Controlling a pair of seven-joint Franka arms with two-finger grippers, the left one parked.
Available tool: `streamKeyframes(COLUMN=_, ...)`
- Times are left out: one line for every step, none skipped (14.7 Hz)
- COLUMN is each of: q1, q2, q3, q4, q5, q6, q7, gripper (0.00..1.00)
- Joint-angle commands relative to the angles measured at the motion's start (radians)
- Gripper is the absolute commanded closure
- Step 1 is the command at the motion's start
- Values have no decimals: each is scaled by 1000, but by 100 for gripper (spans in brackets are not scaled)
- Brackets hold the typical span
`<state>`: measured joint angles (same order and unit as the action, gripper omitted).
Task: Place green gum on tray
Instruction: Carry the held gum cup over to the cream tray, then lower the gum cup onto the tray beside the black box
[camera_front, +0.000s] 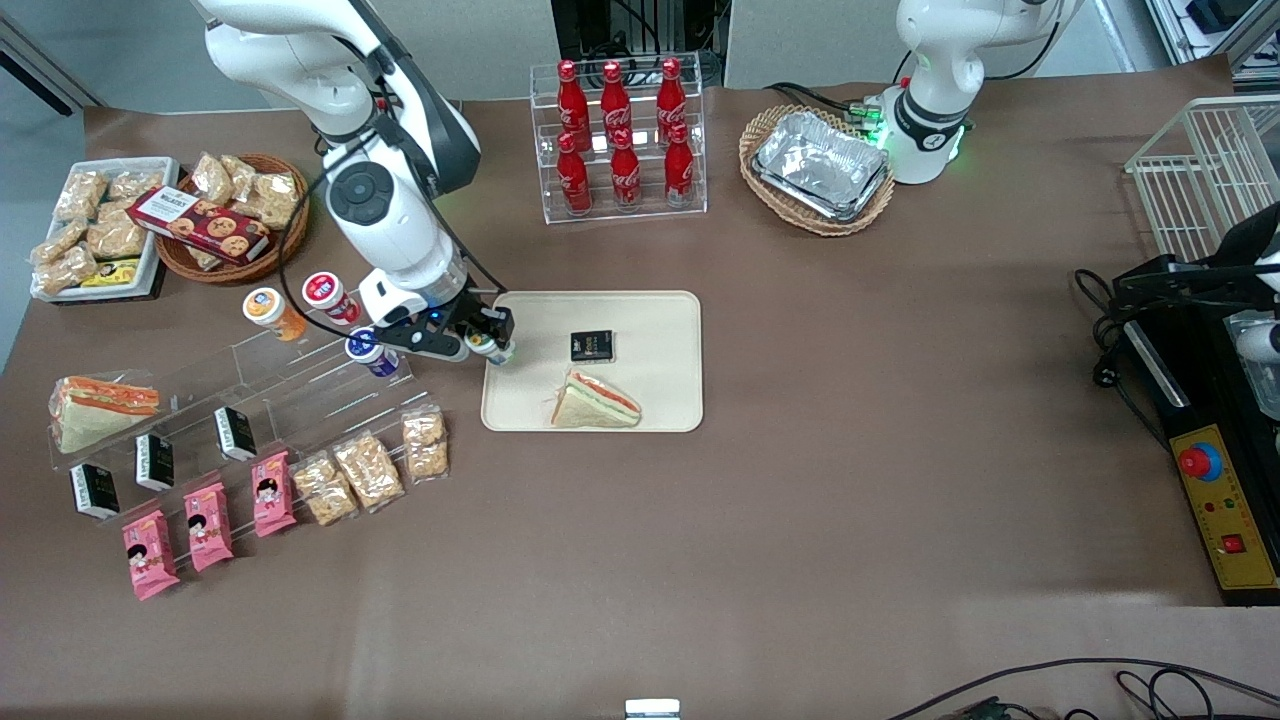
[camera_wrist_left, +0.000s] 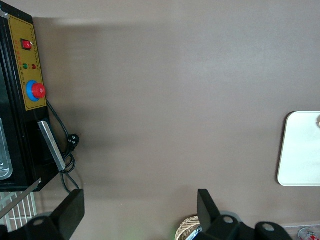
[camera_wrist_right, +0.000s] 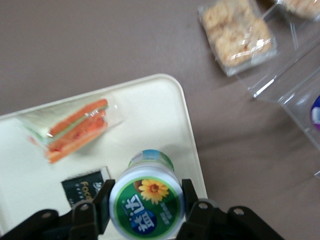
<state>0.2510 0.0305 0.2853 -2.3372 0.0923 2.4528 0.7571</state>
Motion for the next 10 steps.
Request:
streamKeyframes(q1=14, q2=25, q3=25, q4=-105, q5=10, q6=144, q7=37, gripper=88)
streamKeyframes(q1=14, q2=34, q3=25, q4=-120, q5=10, q6=170, q7=37, gripper=88)
streamKeyframes(q1=16, q2=43, q3=25, q4=-131, q5=9, q6=185, q7=39, gripper=88)
streamKeyframes(q1=17, q2=52, q3=25, q4=-142, q5=9, q6=199, q7=39, gripper=88)
streamKeyframes(q1=21, q2=58, q3=25, q4=-149, q5=9, q6=213, q7=39, gripper=88)
streamKeyframes(q1=25, q2=60, q3=25, q4=-151, q5=9, q6=216, q7=39, gripper=88)
streamKeyframes(q1=30, q2=62, q3=25, q4=-154, q5=9, q6=216, q7=41, gripper=86)
streamKeyframes(q1=30, q2=62, q3=25, q4=-162, q5=9, q6=219, q7=41, gripper=84)
streamKeyframes(q1=31, q2=66, q3=25, q4=-165, q5=9, q6=225, q7=45, gripper=84)
streamKeyframes(q1=33, q2=78, q3=25, q4=-166, q5=9, q6=242, q7=54, gripper=83)
